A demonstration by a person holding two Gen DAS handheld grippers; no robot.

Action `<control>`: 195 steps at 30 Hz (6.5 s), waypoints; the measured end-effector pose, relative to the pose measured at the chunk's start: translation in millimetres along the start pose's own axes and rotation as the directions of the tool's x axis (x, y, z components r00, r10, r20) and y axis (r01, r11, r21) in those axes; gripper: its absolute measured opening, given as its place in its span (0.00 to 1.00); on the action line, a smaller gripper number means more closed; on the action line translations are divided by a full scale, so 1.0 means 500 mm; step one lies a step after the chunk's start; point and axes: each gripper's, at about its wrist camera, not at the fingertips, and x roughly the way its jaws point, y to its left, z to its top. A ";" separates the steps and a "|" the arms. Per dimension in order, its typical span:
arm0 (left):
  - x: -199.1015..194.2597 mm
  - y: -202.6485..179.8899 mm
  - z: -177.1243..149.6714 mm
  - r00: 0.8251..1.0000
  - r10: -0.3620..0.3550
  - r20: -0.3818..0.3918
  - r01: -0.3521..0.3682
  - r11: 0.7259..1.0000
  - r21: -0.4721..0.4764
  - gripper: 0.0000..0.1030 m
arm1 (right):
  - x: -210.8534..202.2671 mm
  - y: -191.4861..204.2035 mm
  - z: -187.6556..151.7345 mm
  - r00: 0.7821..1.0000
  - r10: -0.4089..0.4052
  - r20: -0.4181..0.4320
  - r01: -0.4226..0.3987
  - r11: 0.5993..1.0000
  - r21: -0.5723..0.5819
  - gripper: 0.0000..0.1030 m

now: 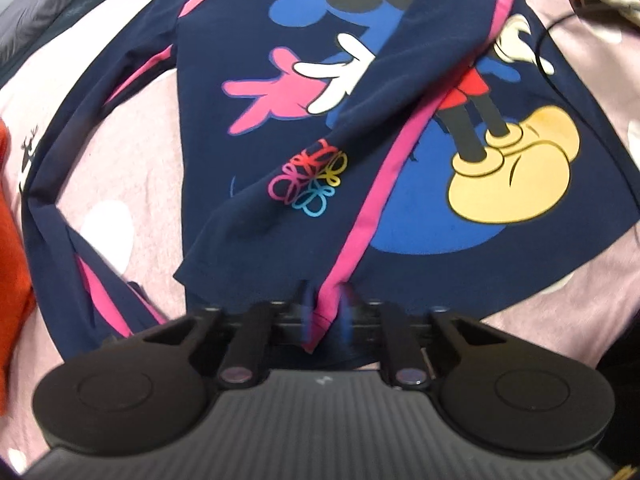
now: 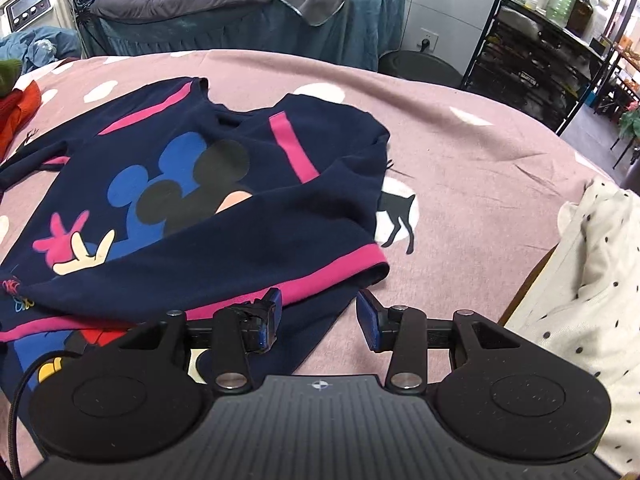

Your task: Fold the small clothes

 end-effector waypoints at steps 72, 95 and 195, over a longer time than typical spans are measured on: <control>-0.047 0.110 -0.040 0.979 0.182 0.086 -0.153 0.951 -0.268 0.89 | -0.038 0.044 0.071 0.988 0.065 0.139 -0.076 0.995 0.070 0.74; -0.027 0.291 -0.171 0.991 0.066 0.119 0.016 0.811 -0.585 0.05 | -0.192 0.297 0.030 0.935 0.315 0.162 -0.271 0.931 -0.244 0.99; 0.189 0.333 0.714 0.971 0.217 0.101 -0.163 0.909 -0.384 0.10 | -0.012 0.022 -0.216 0.883 0.445 -0.150 -0.341 0.828 0.446 0.49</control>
